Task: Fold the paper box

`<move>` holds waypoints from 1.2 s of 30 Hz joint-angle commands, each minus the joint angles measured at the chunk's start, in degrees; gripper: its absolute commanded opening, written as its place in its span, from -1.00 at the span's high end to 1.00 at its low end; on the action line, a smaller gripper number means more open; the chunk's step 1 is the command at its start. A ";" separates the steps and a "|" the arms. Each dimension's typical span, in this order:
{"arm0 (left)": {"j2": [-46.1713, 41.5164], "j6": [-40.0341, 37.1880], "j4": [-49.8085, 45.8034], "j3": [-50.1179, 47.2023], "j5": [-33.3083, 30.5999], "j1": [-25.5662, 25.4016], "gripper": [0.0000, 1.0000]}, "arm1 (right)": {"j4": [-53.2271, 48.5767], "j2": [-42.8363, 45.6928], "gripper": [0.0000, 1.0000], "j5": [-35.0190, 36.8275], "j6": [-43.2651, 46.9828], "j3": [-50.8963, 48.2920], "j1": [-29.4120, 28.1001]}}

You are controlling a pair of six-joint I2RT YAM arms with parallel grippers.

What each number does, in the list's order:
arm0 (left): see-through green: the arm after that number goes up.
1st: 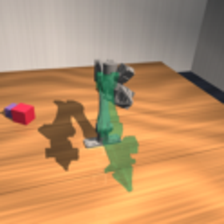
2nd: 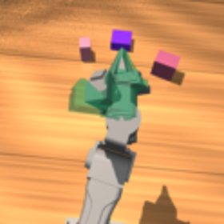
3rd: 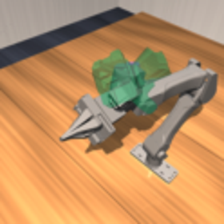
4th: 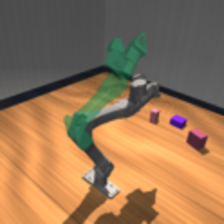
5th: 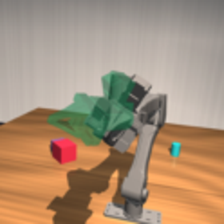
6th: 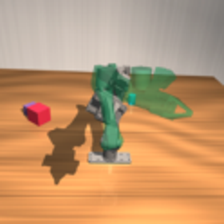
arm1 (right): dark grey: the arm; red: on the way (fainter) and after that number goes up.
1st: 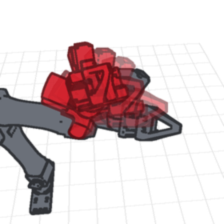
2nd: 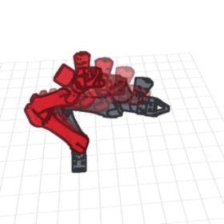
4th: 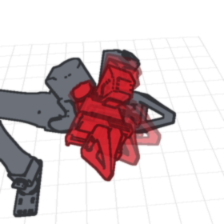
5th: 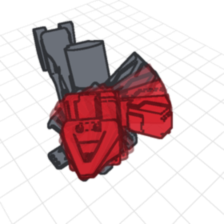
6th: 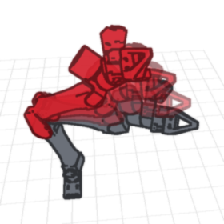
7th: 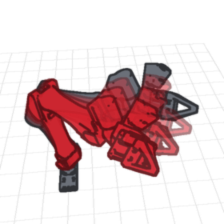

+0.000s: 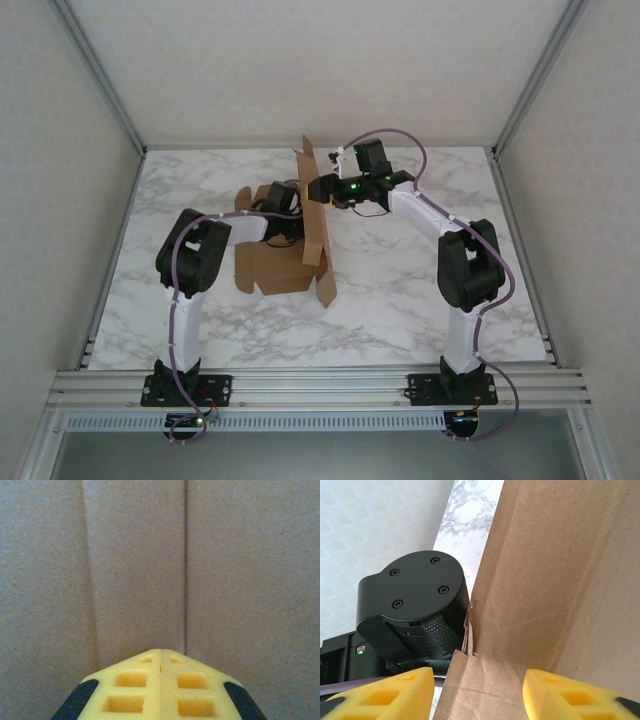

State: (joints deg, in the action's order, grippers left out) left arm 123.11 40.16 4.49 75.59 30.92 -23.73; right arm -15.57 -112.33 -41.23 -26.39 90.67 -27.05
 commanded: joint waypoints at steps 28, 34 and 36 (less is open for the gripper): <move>-10.57 8.67 3.51 -20.57 0.30 11.33 1.00 | -3.94 -7.80 -0.05 7.73 -1.25 0.00 -4.09; -10.70 8.09 2.61 -20.40 -0.50 11.33 1.00 | -6.63 -4.17 -0.06 11.04 1.30 -0.26 -3.28; -10.64 8.05 2.56 -20.46 -0.51 11.33 1.00 | -6.32 -2.82 -0.07 11.18 1.27 -1.39 -2.50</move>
State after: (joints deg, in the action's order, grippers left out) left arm 111.44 48.07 10.04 56.75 32.64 -12.95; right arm -17.26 -116.92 -34.44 -26.39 91.42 -30.74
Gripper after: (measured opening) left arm 0.055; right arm 0.531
